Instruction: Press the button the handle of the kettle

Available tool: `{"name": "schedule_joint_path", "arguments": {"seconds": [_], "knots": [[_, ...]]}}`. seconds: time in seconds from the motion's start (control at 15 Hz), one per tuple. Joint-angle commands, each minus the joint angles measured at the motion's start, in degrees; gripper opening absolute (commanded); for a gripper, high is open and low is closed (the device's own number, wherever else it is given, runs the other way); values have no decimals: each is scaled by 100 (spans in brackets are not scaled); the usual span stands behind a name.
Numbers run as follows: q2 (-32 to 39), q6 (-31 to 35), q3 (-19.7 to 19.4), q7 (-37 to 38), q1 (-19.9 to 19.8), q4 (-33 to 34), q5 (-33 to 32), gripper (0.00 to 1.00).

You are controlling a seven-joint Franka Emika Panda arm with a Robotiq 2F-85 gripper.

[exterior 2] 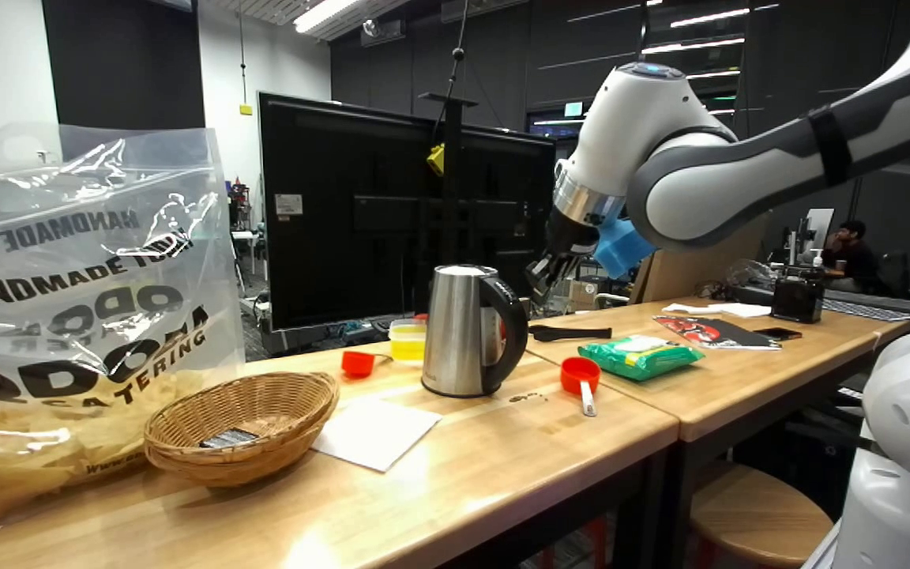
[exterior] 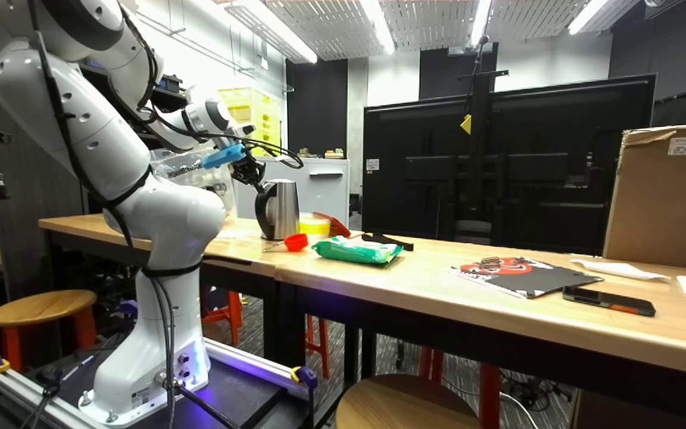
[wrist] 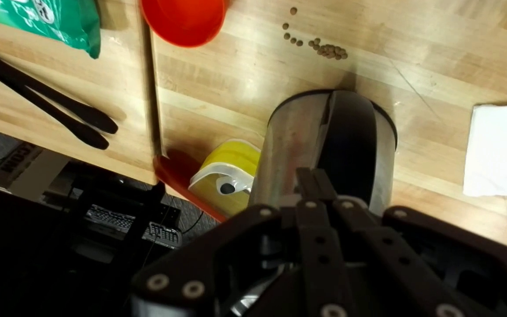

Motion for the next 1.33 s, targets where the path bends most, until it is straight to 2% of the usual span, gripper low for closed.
{"name": "schedule_joint_path", "arguments": {"seconds": [0.0,0.53,1.27], "knots": [[148,429,-89,-211,-14,-51,44,0],[135,507,57,-116,-62,-33,-8,0],[232,810,-10,-307,-6,-49,36,0]]}}
